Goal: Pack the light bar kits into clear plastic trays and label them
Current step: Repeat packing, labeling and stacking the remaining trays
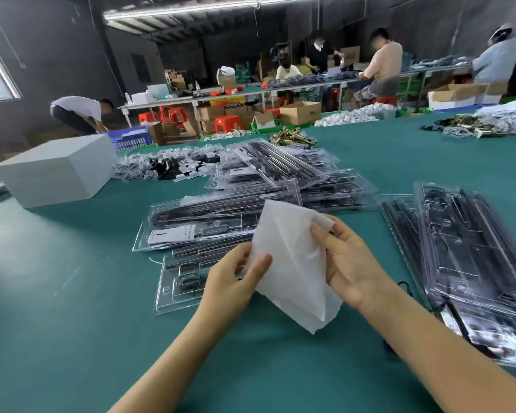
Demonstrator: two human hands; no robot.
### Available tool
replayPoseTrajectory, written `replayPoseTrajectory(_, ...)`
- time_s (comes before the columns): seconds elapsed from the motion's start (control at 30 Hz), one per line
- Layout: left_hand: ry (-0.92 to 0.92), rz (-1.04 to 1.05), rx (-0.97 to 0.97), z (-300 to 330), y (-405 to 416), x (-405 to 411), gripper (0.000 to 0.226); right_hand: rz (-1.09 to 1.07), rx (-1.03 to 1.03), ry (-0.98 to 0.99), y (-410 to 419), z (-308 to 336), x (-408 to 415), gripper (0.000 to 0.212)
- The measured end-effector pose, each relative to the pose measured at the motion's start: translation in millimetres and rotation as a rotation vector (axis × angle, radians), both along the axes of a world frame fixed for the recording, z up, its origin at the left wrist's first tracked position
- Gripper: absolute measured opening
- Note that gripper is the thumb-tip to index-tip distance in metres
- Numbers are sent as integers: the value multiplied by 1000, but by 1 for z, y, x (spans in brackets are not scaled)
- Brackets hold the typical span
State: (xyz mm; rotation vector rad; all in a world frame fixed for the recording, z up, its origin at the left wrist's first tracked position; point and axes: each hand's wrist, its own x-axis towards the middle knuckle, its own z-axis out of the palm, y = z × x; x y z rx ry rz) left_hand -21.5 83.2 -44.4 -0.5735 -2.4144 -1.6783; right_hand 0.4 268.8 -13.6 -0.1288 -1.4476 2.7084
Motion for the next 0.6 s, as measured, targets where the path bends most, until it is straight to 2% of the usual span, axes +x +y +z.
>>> replayPoseTrajectory(0.07, -56, 9, 100, -2, 1, 0, 24, 51, 31, 13, -3, -2, 1, 16)
replayPoseTrajectory(0.13, -45, 60, 199, -1, -2, -3, 12, 66, 227, -2, -3, 0, 3, 12)
replayPoseTrajectory(0.17, -21, 97, 223, 0, -4, -5, 17, 54, 321, -1, -2, 1, 3, 11)
replayPoseTrajectory(0.2, 32, 141, 207, 0, -7, -7, 27, 38, 369, 13, -2, 2, 3, 12)
replayPoseTrajectory(0.27, 189, 233, 103, 4, -10, -7, 42, 12, 339, 85, -5, 4, 4, 12)
replayPoseTrajectory(0.3, 253, 263, 66, 6, -10, -7, 42, -13, 307, 139, -7, 4, 5, 11)
replayPoseTrajectory(0.37, 299, 259, 46, 7, -11, -6, 25, -121, 336, 279, -12, 2, 6, 14)
replayPoseTrajectory(0.4, 270, 215, 77, 9, -10, -5, 14, -209, 445, 373, -14, 1, 8, 15)
replayPoseTrajectory(0.43, 216, 148, 138, 11, -10, -3, 14, -329, 642, 498, -15, -1, 9, 15)
replayPoseTrajectory(0.5, 65, -20, 335, 13, -8, 0, 48, -541, 1115, 790, -18, -7, 11, 19)
replayPoseTrajectory(0.53, -28, -98, 437, 14, -6, 1, 65, -575, 1284, 899, -20, -11, 12, 24)
replayPoseTrajectory(0.6, -192, -188, 582, 17, -4, 2, 83, -510, 1450, 948, -28, -18, 15, 37)
